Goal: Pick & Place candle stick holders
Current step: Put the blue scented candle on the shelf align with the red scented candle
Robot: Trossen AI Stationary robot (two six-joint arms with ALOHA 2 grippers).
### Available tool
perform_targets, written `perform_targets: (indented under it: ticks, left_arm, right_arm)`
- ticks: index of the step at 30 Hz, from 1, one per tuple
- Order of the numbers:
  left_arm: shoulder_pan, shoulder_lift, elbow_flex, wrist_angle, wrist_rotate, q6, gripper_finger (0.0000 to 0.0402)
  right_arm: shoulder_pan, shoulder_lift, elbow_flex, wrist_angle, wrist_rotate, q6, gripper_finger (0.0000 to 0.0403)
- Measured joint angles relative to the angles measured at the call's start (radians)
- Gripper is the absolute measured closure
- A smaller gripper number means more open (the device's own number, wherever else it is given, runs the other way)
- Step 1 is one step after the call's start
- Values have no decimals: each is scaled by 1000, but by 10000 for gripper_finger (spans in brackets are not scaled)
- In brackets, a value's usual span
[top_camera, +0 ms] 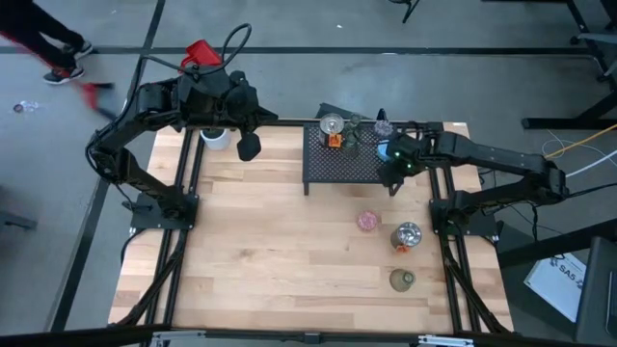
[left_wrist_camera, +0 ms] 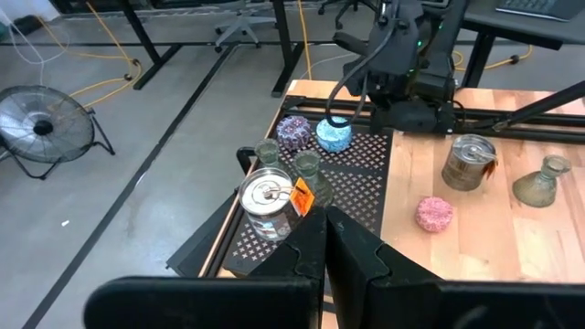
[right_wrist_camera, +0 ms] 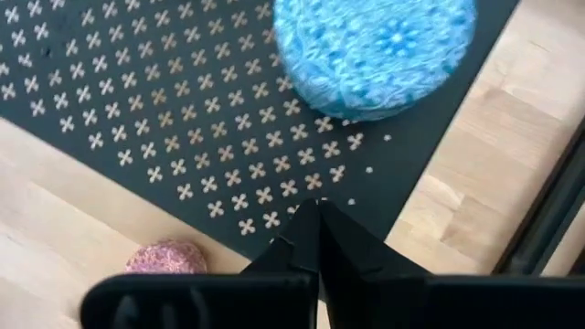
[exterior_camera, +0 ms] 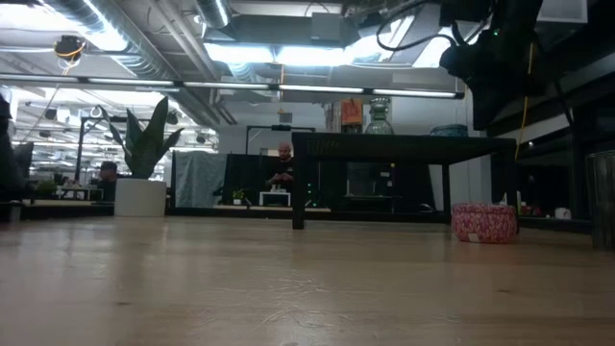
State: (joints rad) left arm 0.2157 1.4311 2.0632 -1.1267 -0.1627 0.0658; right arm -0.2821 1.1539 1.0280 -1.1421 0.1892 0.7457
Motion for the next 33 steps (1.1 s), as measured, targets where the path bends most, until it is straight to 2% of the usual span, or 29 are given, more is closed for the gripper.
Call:
perform_targets:
  ticks: [33]
  left_arm:
    - [0,0,0,0,0,0,400]
  right_arm:
    - [-98,48,-1,121,106,-21,403]
